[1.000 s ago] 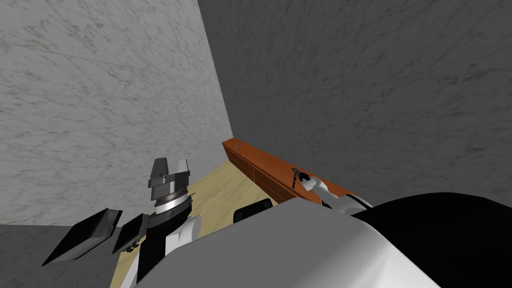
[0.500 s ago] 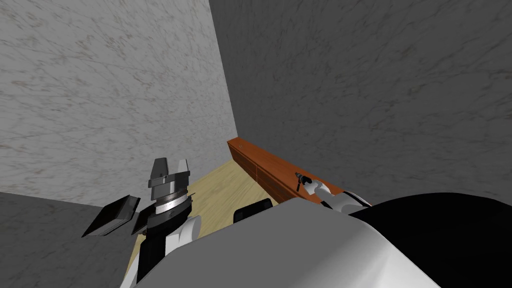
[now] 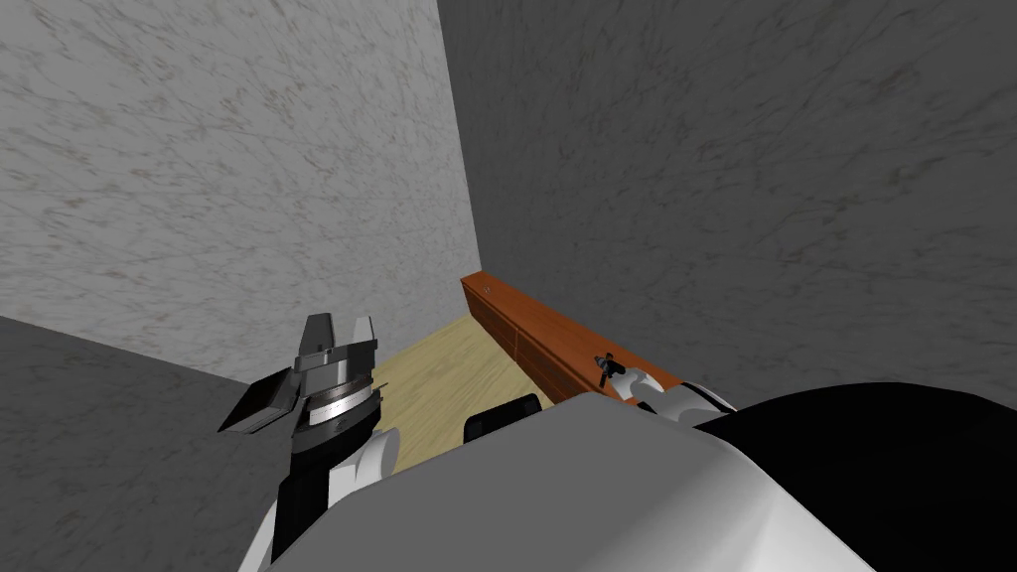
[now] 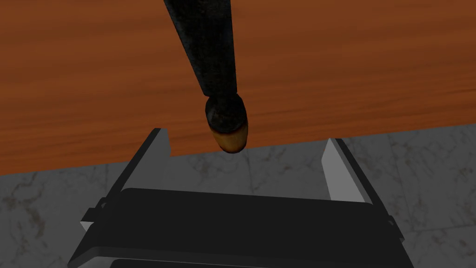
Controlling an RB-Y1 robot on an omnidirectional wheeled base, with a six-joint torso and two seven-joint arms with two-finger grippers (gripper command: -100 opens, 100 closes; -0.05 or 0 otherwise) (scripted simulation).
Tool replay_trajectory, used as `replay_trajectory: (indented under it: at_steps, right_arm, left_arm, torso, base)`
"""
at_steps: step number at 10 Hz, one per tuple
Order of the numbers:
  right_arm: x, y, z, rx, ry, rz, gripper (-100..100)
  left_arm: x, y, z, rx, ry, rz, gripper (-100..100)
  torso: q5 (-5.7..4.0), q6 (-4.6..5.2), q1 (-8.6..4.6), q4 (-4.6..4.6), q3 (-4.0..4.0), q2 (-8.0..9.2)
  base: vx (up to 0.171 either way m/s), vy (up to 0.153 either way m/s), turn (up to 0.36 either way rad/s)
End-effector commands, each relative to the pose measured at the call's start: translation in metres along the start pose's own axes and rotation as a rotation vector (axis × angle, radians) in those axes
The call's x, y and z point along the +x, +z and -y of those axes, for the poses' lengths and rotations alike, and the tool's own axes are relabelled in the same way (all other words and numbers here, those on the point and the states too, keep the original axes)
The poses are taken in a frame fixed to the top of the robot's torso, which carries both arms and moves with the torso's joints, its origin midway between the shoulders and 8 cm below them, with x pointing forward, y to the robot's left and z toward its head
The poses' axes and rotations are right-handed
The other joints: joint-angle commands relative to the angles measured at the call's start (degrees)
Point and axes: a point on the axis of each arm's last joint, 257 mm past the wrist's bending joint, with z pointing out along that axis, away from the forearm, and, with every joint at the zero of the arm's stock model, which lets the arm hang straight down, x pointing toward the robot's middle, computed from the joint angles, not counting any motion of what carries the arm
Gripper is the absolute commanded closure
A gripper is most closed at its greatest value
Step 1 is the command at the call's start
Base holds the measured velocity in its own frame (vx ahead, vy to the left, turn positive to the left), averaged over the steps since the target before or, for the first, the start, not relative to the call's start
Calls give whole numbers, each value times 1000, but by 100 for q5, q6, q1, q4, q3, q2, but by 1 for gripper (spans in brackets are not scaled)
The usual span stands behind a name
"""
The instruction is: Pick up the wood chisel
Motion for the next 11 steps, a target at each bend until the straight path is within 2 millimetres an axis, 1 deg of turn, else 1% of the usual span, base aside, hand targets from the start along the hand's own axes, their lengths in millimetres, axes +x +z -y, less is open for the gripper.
replay_trajectory:
  at_steps: [1, 2, 4, 5, 6, 7, 8, 9, 10, 11]
  right_arm:
    - [15, -3, 29, 65, -1, -29, -100]
    - [9, -1, 11, 28, -1, -17, -100]
    - [15, -3, 29, 65, -1, -29, -100]
    - [14, -2, 25, 55, -1, -26, -100]
    - [14, -2, 26, 56, -1, -26, 0]
    - [21, -4, 33, 45, -15, -27, -100]
    - [13, -2, 8, 4, -15, -13, -100]
    - [16, -3, 17, 15, -15, -17, -100]
    - [20, -4, 29, 37, -15, -24, -100]
    - [29, -7, 41, 33, -30, -29, -100]
  left_arm:
    - [0, 0, 0, 0, 0, 0, 0]
    - [0, 0, 0, 0, 0, 0, 0]
    - [0, 0, 0, 0, 0, 0, 0]
    - [0, 0, 0, 0, 0, 0, 0]
    - [0, 0, 0, 0, 0, 0, 0]
    - [0, 0, 0, 0, 0, 0, 0]
    - [0, 0, 0, 0, 0, 0, 0]
    - [0, 0, 0, 0, 0, 0, 0]
    - [0, 0, 0, 0, 0, 0, 0]
    - [0, 0, 0, 0, 0, 0, 0]
  torso:
    - [0, 0, 0, 0, 0, 0]
    - [-1, -2, 1, 0, 0, 0]
    - [-1, -1, -4, 0, 0, 0]
    - [-2, 0, -7, 0, 1, 2]
    - [-2, -1, -7, 1, 2, 3]
    - [-2, -1, -8, 1, 2, 4]
    - [-2, 4, -8, -3, -9, -18]
    - [-2, -5, -10, -6, -18, -33]
    - [-3, -2, -13, -5, -13, -22]
    - [-3, -1, -13, -2, -4, -6]
  base:
    - [19, 25, 156]
    - [13, 18, 76]
    - [2, 4, -12]
    - [0, 0, 0]
    - [0, 0, 0]
    - [92, -3, -134]
    - [108, -9, -86]
    - [52, -14, 33]
    - [7, -14, 15]
    - [68, -22, -90]
